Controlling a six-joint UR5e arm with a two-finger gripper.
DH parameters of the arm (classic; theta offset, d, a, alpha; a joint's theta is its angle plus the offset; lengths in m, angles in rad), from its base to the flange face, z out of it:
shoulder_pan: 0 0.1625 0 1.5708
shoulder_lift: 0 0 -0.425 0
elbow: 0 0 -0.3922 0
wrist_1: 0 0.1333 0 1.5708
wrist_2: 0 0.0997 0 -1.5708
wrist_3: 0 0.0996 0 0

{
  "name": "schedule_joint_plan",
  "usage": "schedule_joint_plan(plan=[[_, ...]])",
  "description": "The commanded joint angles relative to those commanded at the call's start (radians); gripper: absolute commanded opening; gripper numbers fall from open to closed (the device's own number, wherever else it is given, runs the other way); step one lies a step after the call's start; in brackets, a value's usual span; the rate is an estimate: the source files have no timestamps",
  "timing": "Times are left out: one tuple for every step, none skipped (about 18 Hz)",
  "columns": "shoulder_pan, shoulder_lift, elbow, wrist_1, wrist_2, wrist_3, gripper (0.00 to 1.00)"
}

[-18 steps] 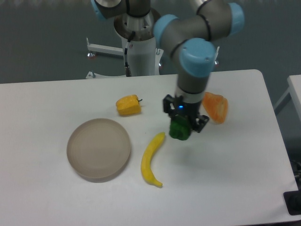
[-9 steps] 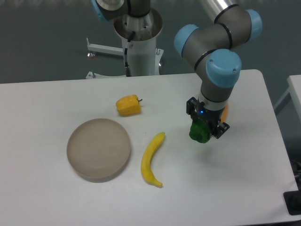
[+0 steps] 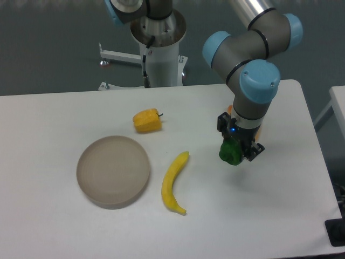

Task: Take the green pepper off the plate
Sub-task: 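Hold the green pepper raised above the table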

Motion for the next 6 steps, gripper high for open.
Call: schedule_joint_plan(plan=[[0.0, 0.0, 0.002, -0.003, 0.0, 0.0, 0.04], [0.0, 0.002, -0.002, -0.003, 0.0, 0.0, 0.04], [0.0, 0.003, -0.002, -0.003, 0.0, 0.0, 0.04], [0.0, 0.003, -0.002, -0.003, 0.0, -0.001, 0.04], [0.0, 0.005, -0.002, -0.003, 0.0, 0.0, 0.04], [-0.002, 0.003, -0.002, -0.003, 0.0, -0.001, 0.04]])
